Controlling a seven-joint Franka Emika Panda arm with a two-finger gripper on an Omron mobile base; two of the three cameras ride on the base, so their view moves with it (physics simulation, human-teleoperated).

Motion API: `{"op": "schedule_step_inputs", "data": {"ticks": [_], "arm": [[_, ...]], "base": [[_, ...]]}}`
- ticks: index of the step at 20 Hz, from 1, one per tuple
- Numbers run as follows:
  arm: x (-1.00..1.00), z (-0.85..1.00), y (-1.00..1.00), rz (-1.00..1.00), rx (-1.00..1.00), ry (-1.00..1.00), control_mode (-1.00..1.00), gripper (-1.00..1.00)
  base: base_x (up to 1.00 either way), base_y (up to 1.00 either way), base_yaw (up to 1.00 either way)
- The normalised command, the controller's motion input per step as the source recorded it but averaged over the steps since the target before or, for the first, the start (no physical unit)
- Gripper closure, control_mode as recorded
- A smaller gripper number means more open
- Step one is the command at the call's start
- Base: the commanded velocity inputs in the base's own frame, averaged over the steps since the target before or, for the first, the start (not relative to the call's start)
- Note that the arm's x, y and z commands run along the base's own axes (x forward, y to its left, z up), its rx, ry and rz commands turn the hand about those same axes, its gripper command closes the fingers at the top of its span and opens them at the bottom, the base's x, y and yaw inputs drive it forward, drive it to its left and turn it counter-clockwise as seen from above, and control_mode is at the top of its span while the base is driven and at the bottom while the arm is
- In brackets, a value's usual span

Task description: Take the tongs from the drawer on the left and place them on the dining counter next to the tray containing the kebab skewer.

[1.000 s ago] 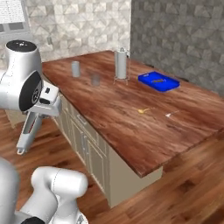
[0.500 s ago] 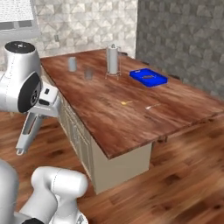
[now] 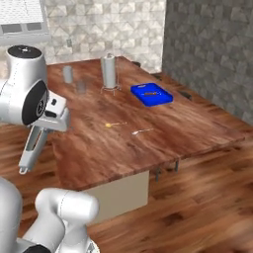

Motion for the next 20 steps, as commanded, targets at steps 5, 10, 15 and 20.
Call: {"op": "schedule_step_inputs", "data": {"ticks": [5,10,15,20], "arm": [[0.00,0.00,0.00,0.00,0.00,0.00,1.00,1.00],[0.00,0.00,0.00,0.00,0.00,0.00,1.00,1.00],[0.00,0.00,0.00,0.00,0.00,0.00,1.00,1.00],[0.00,0.00,0.00,0.00,0.00,0.00,1.00,1.00]], "base": [[0.00,-1.00,0.25],[-0.04,-1.00,0.28],[-0.01,-1.00,0.41],[0.00,-1.00,0.52]]}}
